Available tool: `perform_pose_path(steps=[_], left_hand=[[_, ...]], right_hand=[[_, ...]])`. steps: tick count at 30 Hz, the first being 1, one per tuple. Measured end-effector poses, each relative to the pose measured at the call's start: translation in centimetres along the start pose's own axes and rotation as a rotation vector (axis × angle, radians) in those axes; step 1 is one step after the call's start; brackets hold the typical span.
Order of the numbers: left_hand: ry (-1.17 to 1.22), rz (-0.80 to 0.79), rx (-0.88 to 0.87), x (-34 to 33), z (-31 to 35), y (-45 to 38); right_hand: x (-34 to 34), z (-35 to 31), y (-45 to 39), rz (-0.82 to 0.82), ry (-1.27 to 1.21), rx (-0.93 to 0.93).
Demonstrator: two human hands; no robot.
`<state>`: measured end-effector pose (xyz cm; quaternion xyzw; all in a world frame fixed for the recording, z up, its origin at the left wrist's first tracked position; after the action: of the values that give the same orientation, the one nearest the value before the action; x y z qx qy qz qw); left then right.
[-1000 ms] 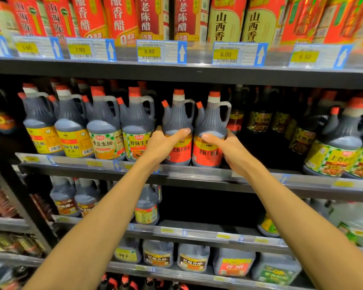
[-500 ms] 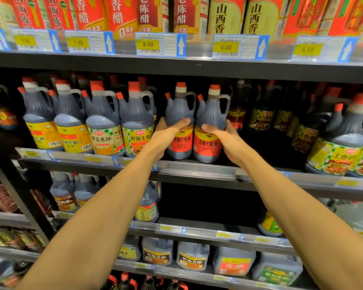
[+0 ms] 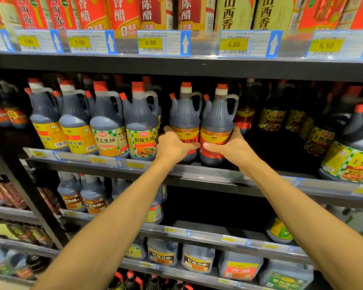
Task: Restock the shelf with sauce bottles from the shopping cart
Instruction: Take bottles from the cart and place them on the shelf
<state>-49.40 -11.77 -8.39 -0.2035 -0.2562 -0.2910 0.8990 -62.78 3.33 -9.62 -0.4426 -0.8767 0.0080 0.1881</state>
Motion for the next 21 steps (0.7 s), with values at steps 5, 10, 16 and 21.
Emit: perform_pose_path(steps=[5,10,16,21], left_hand=[[0.048,-0.059,0.029,-0.2,-0.7,-2.1],[0.141,-0.083,0.024,-1.2,-1.2,-3.9],[0.121,-0.080,0.027,-1.6,-0.6,-4.7],[0.093,-0.051,0.033,-1.7,-0.6,-5.1]], right_hand=[[0.3,0.2,-1.3,-0.023,0.005,-0.027],[0.4,0.1,-2.6,-0.034,0.020,-0.047],[0.2,0.3,-3.9,-0.040,-0.001,-0.056],[0.0,0.4,-4.6,-0.040,0.011,-0.053]])
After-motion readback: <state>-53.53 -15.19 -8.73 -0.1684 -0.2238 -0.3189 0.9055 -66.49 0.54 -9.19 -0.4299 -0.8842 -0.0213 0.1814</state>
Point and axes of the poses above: each hand's wrist, its own y-axis away from the middle knuckle, its own x-axis out of the back of the hand, z = x × y, the point moved 4 cm from there along -y, towards the middle knuckle, and after that the axes turned 1 degree about -z, right-handed, at the moved point
